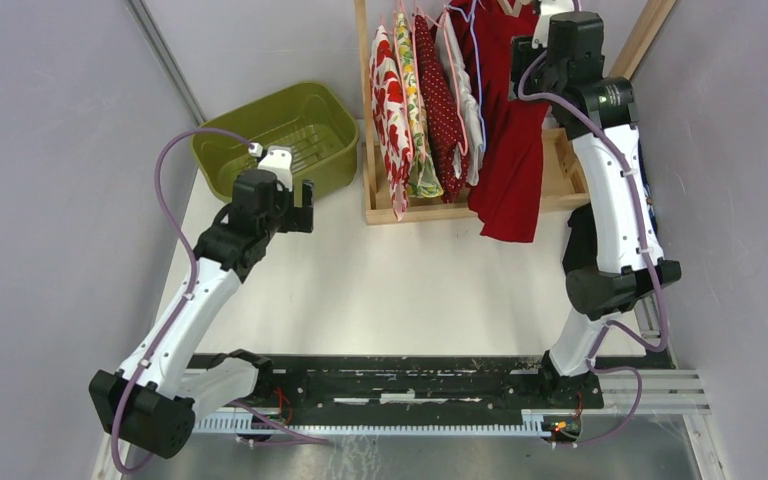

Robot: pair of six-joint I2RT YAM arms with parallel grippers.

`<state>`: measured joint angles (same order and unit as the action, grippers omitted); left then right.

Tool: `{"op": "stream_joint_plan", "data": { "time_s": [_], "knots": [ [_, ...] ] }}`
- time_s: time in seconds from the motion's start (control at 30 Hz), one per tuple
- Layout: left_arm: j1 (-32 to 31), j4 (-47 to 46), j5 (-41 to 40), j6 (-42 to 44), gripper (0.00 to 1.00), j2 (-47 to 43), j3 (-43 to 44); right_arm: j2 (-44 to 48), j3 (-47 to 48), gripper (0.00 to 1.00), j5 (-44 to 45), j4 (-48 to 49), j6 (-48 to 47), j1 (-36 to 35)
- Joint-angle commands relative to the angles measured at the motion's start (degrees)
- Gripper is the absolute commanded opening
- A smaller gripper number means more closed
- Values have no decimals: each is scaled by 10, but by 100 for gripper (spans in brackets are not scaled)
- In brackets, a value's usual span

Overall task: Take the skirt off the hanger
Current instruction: Pick up the hanger from the clothesline.

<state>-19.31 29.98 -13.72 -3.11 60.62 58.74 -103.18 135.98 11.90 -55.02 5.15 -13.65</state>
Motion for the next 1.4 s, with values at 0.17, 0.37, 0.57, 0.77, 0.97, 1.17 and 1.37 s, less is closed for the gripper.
{"op": "stream_joint_plan", "data": {
  "time_s": [0.17,0.37,0.57,0.77,0.97,1.17,1.37],
  "knots": [
    [0,-8,-26,18,99,-22,1,-40,3,51,-4,-3,9,-1],
    [1,-4,-41,21,99,-27,-1,-50,19,17,-1,2,8,0],
    [1,-7,-38,15,99,-24,-4,-27,9,1,4,12,2,-1],
    [0,-10,-34,16,99,-21,-5,12,32,1,1,15,-3,-1],
    [1,-13,-38,24,99,-15,-3,54,44,1,9,25,-10,-4],
    [1,-18,-23,21,99,-8,8,78,37,1,27,62,-26,-6],
    [1,-19,-23,20,99,-8,6,74,34,1,36,113,-27,-7]
  ]
}}
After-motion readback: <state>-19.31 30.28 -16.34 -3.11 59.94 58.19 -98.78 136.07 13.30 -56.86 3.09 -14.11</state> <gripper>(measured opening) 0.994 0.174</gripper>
